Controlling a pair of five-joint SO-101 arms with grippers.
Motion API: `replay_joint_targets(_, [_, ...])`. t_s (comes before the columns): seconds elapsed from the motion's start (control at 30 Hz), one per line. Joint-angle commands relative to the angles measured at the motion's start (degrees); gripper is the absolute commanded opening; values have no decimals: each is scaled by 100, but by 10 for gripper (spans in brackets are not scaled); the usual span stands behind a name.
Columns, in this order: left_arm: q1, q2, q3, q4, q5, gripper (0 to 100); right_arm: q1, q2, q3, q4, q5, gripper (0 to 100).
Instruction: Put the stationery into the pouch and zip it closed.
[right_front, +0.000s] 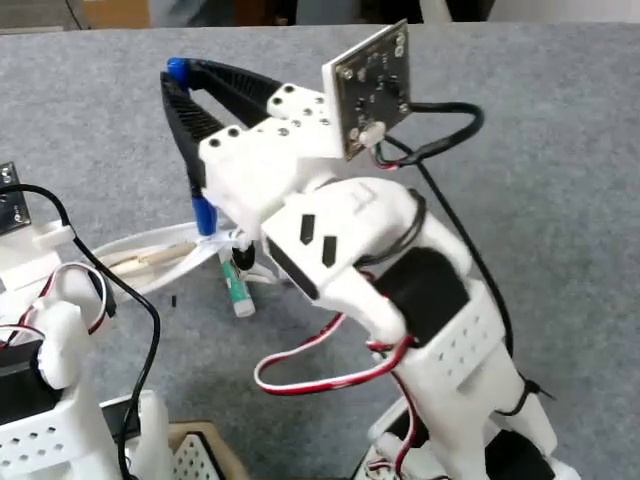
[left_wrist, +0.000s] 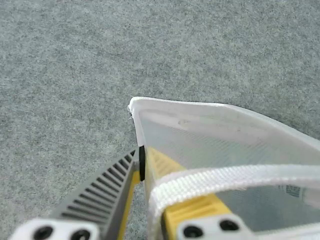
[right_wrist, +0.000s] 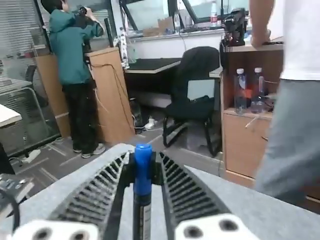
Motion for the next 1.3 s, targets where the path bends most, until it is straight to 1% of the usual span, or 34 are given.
replay_joint_targets(0.0, [-13, -123, -189, -193, 26, 29, -176, -101, 75, -404, -53, 11])
replay_joint_targets(0.13, [-13, -123, -189, -193, 26, 29, -343, -84, 163, -668, -53, 11])
replay_joint_targets(0.27, [-13, -123, -189, -193, 26, 29, -378, -84, 180, -712, -62, 11])
replay_joint_targets(0.43, [-22, -123, -189, -202, 26, 29, -466, -75, 180, -668, -624, 11])
replay_joint_targets(0.57, [-22, -123, -189, -202, 26, 29, -519, -75, 585, -651, -897, 11])
replay_joint_targets(0.93, [-48, -123, -189, -211, 26, 29, -492, -321, 1367, -615, -870, 11])
replay_joint_targets(1.1, [-48, -123, -189, -220, 35, 29, -492, -637, 1727, -141, -862, 11])
replay_joint_targets(1.27, [-48, -114, -189, -220, 35, 29, -492, -884, 1771, 246, -862, 11])
